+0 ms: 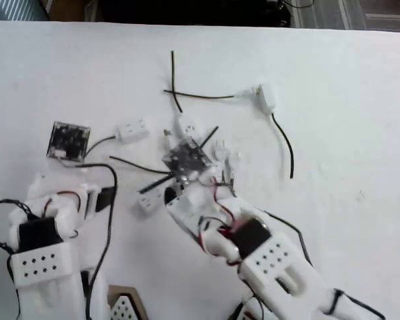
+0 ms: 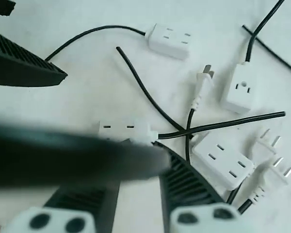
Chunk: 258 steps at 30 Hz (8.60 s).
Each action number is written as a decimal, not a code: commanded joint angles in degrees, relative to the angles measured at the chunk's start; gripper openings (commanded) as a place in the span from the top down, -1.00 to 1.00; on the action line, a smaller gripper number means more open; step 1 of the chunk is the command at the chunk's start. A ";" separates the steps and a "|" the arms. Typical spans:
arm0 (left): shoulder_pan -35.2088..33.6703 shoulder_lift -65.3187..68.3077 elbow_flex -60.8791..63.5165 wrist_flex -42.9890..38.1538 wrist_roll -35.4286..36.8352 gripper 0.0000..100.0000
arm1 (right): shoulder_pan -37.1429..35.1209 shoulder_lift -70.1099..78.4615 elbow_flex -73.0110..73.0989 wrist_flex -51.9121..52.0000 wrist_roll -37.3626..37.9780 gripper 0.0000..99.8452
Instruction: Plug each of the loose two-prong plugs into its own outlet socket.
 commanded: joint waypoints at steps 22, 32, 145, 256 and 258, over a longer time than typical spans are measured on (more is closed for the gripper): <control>-8.66 -4.53 10.02 -6.24 6.15 0.26 | -7.16 35.38 -13.10 -16.57 -0.26 0.97; -8.66 -4.53 10.02 -6.15 6.07 0.26 | -7.34 36.00 -12.92 -17.36 -0.26 0.97; -8.40 -4.70 11.87 -6.77 5.63 0.26 | 4.88 46.55 -42.81 23.34 43.16 0.96; -8.31 -4.70 13.27 -8.79 5.63 0.26 | 34.59 95.25 -132.92 56.75 2.64 0.88; -8.31 -4.70 13.27 -8.79 5.63 0.26 | 32.57 94.55 -130.29 56.75 2.81 0.85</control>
